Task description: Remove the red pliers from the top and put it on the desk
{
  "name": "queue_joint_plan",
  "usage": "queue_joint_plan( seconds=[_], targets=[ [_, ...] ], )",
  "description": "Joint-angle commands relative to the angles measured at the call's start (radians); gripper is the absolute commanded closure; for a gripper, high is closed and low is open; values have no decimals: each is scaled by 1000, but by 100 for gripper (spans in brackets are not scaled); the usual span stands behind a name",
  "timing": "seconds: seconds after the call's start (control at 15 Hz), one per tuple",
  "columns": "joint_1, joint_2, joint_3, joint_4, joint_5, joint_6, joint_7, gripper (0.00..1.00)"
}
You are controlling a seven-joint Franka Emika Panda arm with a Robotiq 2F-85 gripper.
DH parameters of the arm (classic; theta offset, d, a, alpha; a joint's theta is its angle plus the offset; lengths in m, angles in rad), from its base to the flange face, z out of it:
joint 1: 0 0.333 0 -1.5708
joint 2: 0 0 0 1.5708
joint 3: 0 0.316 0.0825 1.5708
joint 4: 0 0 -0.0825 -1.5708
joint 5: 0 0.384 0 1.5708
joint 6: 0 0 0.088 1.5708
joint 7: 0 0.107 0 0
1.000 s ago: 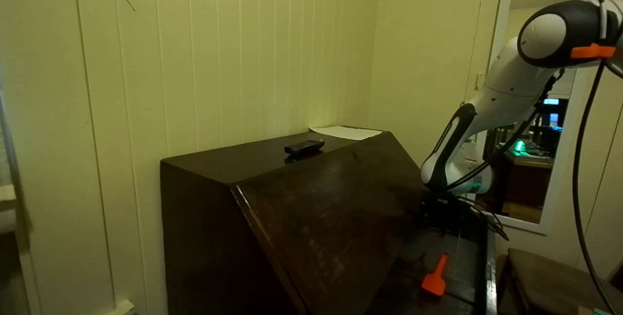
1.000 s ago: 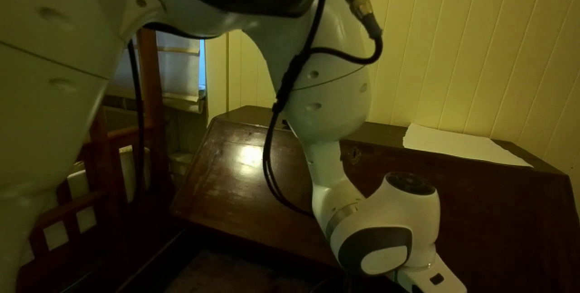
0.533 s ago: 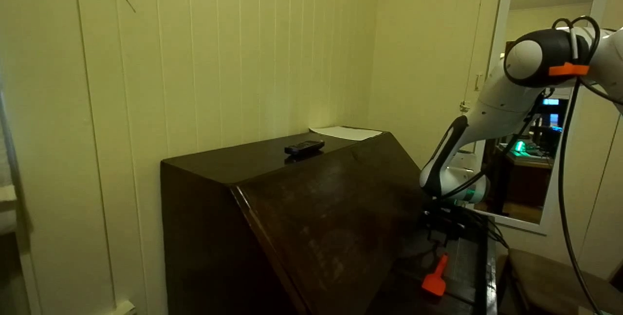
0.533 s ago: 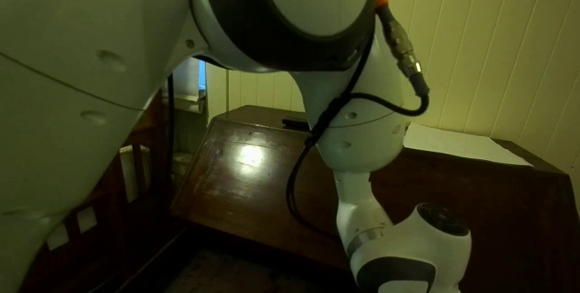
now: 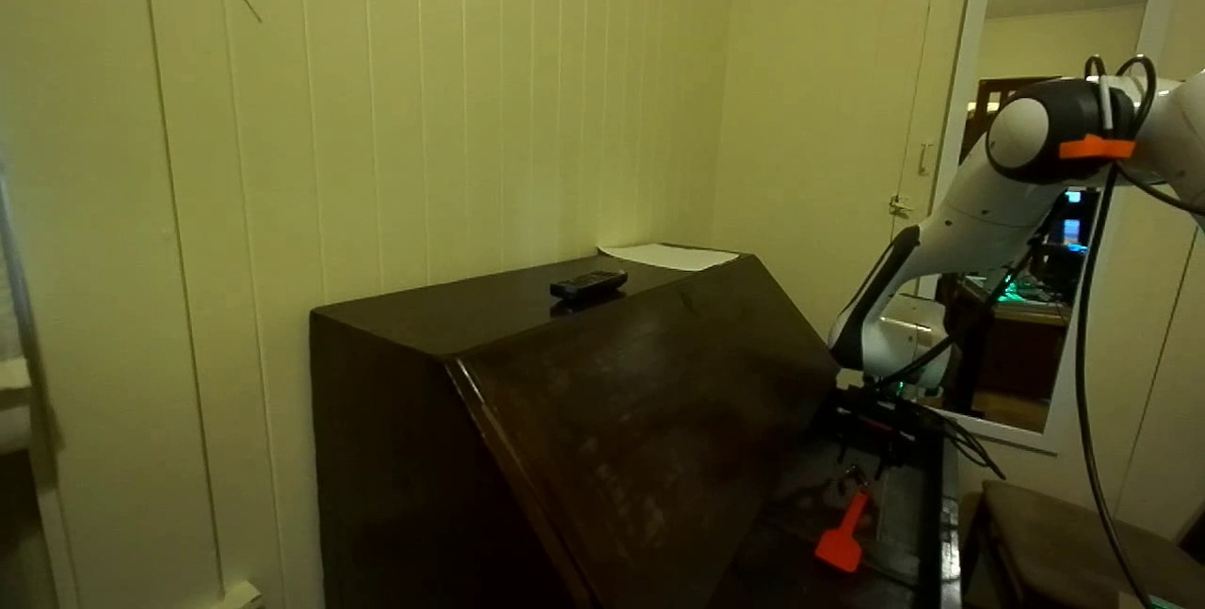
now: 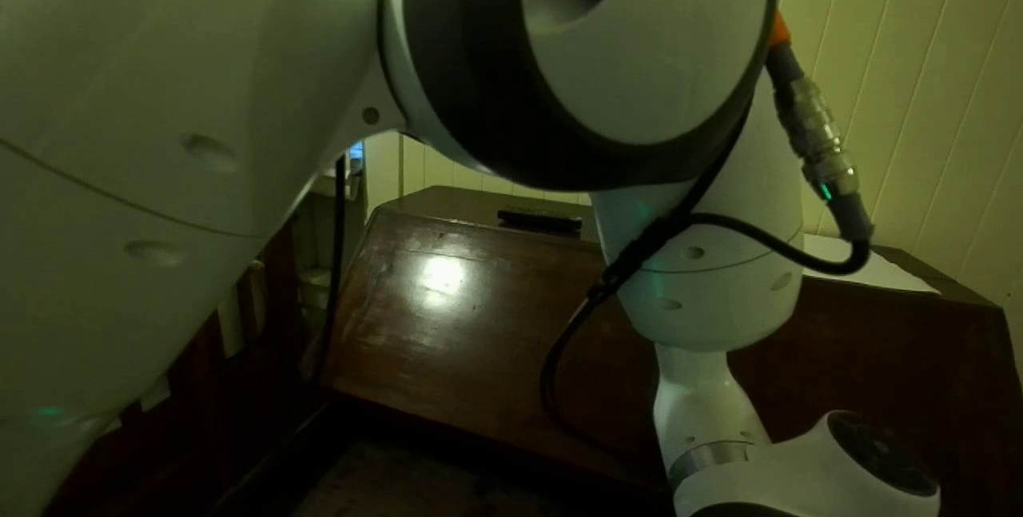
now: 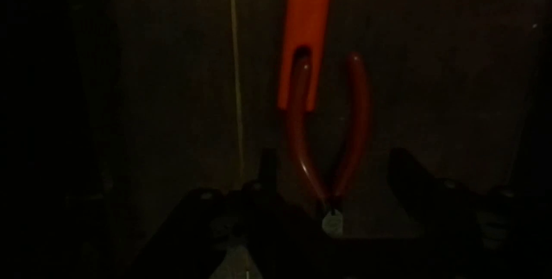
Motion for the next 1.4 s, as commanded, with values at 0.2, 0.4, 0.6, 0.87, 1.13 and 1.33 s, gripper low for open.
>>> queue_joint_plan(
  seconds=[0.2, 0.4, 0.6, 0.87, 1.13, 1.33],
  targets=[
    [77, -82, -81, -68, -21, -80, 27, 0],
    [192, -199, -203, -180, -86, -82, 61, 0],
    [299, -352, -359, -272, -305, -222, 35, 0],
    [336, -573, -395, -354, -492, -375, -36, 0],
    [309, -602, -349, -322, -542, -482, -39, 0],
    [313, -714, -328, -360, -574, -559, -49, 0]
  ],
)
